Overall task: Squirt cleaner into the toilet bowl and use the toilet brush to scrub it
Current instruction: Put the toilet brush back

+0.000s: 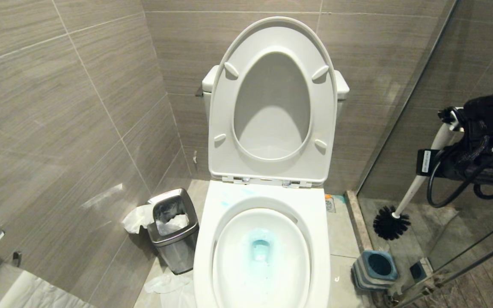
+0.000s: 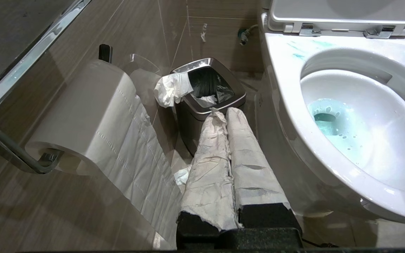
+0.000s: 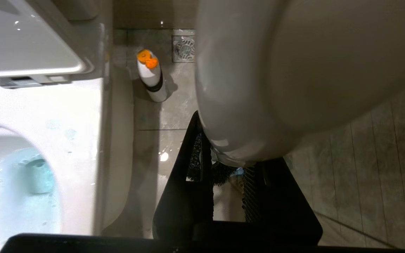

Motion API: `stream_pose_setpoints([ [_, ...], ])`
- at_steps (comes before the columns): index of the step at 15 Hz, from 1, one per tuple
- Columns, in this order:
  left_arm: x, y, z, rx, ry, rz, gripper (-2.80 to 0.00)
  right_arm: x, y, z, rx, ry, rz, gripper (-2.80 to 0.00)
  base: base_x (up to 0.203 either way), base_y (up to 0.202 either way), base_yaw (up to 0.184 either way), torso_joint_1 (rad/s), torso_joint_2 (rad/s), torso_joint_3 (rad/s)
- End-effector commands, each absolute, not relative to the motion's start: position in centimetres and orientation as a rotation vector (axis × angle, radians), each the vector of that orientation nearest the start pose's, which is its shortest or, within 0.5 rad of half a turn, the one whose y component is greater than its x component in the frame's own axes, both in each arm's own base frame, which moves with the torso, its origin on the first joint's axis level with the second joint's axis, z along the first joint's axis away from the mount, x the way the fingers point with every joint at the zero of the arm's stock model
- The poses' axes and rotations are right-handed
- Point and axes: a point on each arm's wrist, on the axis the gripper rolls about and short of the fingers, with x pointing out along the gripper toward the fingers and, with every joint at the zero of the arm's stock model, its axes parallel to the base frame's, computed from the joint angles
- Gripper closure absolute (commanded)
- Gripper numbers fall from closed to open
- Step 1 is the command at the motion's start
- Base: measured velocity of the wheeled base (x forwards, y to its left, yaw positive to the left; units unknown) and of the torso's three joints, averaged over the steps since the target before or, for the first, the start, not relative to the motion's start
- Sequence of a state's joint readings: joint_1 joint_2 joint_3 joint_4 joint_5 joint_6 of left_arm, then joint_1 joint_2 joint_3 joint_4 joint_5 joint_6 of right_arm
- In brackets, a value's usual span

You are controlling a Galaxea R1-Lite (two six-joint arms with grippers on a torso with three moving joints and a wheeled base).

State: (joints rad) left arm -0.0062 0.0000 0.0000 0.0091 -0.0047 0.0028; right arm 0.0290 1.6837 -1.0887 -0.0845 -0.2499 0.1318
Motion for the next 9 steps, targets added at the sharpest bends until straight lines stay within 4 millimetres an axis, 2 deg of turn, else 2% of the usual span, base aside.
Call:
stream_pose_setpoints([
  [1, -2.3, 0.0, 7.4, 0.003, 0.013, -0.011, 0.00, 31.3, -1.0, 17.9, 0.055, 0.456, -0.261, 0.00, 0.000, 0.000, 0.000, 0.000, 0.00, 0.000],
  [3, -2.3, 0.0, 7.4, 0.003, 0.013, -0.011, 0.00, 31.7, -1.5, 15.0, 0.056, 0.480, -0.266, 0.00, 0.000, 0.000, 0.000, 0.000, 0.00, 0.000],
  [9, -2.3, 0.0, 7.4, 0.003, 0.013, -0.011, 0.00, 33.2, -2.6, 11.2, 0.068, 0.476, -0.279, 0.00, 0.000, 0.000, 0.000, 0.000, 0.00, 0.000],
])
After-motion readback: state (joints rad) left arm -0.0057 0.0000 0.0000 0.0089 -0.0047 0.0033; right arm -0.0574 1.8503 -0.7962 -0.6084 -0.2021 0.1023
